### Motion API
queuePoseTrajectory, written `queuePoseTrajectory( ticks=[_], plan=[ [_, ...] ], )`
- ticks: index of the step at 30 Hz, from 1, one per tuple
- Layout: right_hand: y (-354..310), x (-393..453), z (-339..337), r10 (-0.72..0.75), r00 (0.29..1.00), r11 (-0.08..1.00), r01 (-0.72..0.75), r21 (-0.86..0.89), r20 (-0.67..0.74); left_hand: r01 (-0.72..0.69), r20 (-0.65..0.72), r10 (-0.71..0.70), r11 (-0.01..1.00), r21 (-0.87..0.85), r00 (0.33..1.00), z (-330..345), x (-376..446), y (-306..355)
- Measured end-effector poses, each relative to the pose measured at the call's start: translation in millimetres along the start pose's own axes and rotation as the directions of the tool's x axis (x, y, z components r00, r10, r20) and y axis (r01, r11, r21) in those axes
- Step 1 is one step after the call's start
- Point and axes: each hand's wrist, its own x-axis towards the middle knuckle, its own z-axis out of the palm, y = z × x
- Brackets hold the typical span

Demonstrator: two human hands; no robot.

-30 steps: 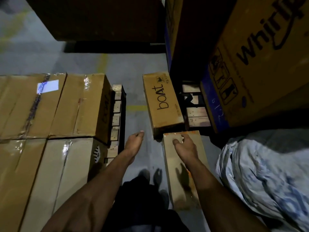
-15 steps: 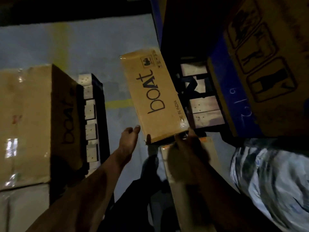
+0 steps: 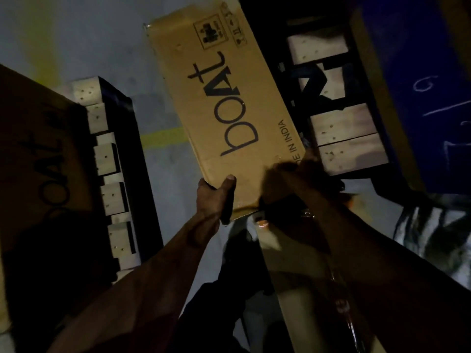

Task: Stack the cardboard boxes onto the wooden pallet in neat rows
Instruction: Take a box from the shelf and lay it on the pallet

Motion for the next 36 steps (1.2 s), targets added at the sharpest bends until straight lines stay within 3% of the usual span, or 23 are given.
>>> queuePoseTrajectory(
  ticks=[3, 10, 15, 21, 29, 36],
  plan=[
    [-26.6, -28.2, -10.7, -0.008, 1.000, 1.000, 0.008, 0.014, -0.021, -0.015, -0.014, 0.015, 0.999, -0.029, 1.000, -2.8, -0.3, 0.8],
    [-51.3, -64.5, -2.0, -0.024, 0.996, 0.997, 0.016, 0.079, 0.091, -0.073, -0.112, 0.074, 0.997, 0.017, 0.991, -45.5, -7.9, 20.6],
    [-93.3, -101.9, -17.7, -0.138, 0.990, 0.990, 0.138, -0.007, -0.002, -0.135, -0.120, 0.148, 0.984, 0.113, 0.982, -89.8, -17.5, 48.0],
    [-129.3, -136.6, -46.1, -0.123, 0.992, 0.986, 0.118, -0.120, -0.041, -0.229, -0.155, 0.257, 0.957, 0.178, 0.954, -121.9, -72.6, 63.4],
    [-115.2, -216.2, -87.4, -0.234, 0.965, 0.971, 0.237, 0.015, -0.117, -0.350, -0.252, 0.438, 0.877, 0.329, 0.863, -148.5, -191.4, 74.6],
    [-67.5, -320.5, -135.7, -0.150, 0.973, 0.953, 0.190, 0.238, -0.176, -0.409, -0.207, 0.587, 0.735, 0.541, 0.782, -154.6, -314.5, 75.0]
  ],
)
